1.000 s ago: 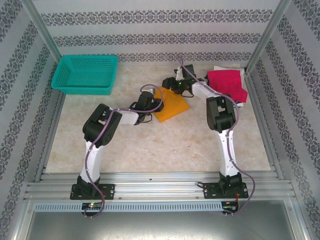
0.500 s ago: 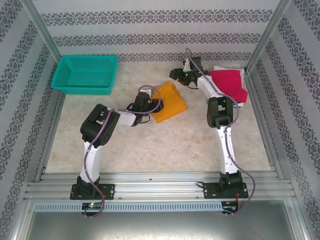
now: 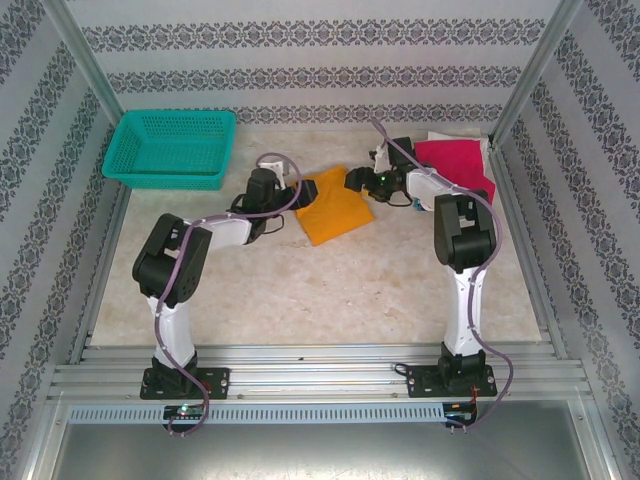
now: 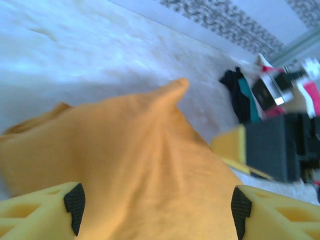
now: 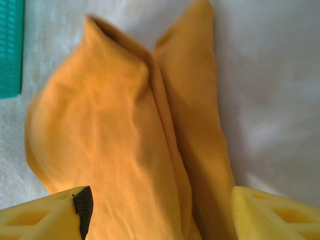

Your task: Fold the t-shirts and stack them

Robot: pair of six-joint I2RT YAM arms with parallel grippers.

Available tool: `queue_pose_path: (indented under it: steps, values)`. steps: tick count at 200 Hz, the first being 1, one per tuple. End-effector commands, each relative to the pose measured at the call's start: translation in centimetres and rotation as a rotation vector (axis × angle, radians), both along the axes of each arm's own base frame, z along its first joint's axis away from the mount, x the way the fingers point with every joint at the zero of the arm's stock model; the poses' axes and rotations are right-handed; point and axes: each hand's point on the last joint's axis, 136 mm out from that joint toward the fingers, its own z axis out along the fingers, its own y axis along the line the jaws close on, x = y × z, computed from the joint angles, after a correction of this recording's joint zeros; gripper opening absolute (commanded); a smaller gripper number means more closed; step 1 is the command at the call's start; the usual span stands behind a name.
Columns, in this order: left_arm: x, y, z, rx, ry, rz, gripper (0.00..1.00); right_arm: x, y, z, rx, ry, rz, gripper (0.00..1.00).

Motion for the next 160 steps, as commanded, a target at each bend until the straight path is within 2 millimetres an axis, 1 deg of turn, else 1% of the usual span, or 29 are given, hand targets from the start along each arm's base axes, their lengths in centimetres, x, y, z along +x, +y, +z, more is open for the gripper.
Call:
queue_pose_path:
  steps: [1,21,43,60,74,83,93,111,132,146,160]
  values:
    - [-1.5,2.5,-2.8,0.049,0.119,0.063,0.80,-1.6,0.9,0.1,0.024,-0.019,0.044,0.74]
    - [-2.4,2.8,-4.2,0.060,0.170,0.060,0.82,-3.1,1.7,-0.6,0.036,0.012,0.061,0.74]
    - [-3.3,3.0,-5.6,0.045,0.214,0.066,0.82,-4.8,3.4,-0.7,0.070,0.033,0.098,0.74]
    - [-3.9,2.9,-6.2,0.028,0.238,0.064,0.82,-5.9,4.5,0.0,0.075,0.021,0.117,0.74]
    - [-4.2,2.4,-6.6,0.003,0.253,0.050,0.80,-6.5,5.3,0.9,0.072,-0.002,0.124,0.74]
    - [-4.3,2.2,-6.8,-0.010,0.263,0.042,0.79,-6.4,5.2,1.4,0.053,-0.024,0.103,0.73]
    - [-4.4,1.9,-7.0,-0.015,0.270,0.036,0.78,-5.9,4.5,1.5,0.028,-0.045,0.054,0.73]
    - [-4.4,1.3,-7.2,-0.020,0.275,0.024,0.75,-4.6,2.5,0.7,0.022,-0.022,-0.082,0.73]
    - [-4.2,0.7,-7.6,-0.025,0.286,0.008,0.71,-3.5,1.2,-0.7,0.068,0.028,-0.185,0.72]
    - [-4.2,0.6,-8.0,-0.024,0.295,0.008,0.66,-3.0,1.0,-1.1,0.086,0.035,-0.215,0.72]
    - [-4.2,0.7,-8.3,-0.023,0.301,0.009,0.60,-2.9,1.7,-1.1,0.117,0.045,-0.202,0.72]
